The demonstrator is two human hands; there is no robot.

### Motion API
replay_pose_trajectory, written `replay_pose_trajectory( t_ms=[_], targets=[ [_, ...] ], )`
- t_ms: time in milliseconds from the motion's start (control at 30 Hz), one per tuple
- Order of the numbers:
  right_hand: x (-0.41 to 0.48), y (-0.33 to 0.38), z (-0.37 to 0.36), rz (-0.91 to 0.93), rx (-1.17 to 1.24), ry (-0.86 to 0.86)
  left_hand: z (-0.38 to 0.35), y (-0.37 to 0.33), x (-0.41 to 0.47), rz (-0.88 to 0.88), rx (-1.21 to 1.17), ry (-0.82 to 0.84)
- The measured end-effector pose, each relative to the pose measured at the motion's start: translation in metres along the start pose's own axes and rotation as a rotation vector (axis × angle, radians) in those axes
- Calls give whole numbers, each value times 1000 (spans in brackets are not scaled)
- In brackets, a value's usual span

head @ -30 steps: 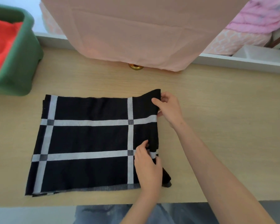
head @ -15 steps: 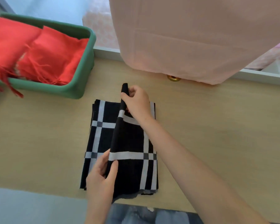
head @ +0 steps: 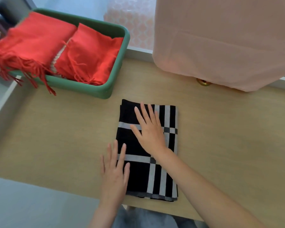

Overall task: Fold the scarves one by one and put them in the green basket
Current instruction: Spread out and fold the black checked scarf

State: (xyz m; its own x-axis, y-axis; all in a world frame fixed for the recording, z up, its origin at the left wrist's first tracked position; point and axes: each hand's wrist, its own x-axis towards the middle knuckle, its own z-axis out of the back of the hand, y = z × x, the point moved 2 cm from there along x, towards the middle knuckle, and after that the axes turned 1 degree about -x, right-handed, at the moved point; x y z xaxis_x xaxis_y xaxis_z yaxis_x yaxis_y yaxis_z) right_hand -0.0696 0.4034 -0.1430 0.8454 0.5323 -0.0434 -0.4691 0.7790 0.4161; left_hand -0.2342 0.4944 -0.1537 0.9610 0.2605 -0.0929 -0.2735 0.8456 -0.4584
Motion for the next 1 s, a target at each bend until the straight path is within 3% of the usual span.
replay_pose_trajectory(
  t_ms=[200,333,467,600,800,900,1000],
  targets=[
    [-17,-35,-28,-7,-227,110,-30,18,0,-71,130,123],
    [-21,-32,-15,40,-203,79,-22,13,0,-72,171,105],
    [-60,-43,14,-94,-114,21,-1,-6,23,-151,150,51],
    [-124,-45,20,-70,-29,132,1,-1,32,-270,159,123],
    [-164,-57,-8,-85,-143,294,-14,34,10,-354,226,270],
    [-162,-56,4,-17,-14,293,1,28,17,-395,179,268],
    [-184,-60,22,121,87,329,11,37,-5,-568,101,267]
  ],
)
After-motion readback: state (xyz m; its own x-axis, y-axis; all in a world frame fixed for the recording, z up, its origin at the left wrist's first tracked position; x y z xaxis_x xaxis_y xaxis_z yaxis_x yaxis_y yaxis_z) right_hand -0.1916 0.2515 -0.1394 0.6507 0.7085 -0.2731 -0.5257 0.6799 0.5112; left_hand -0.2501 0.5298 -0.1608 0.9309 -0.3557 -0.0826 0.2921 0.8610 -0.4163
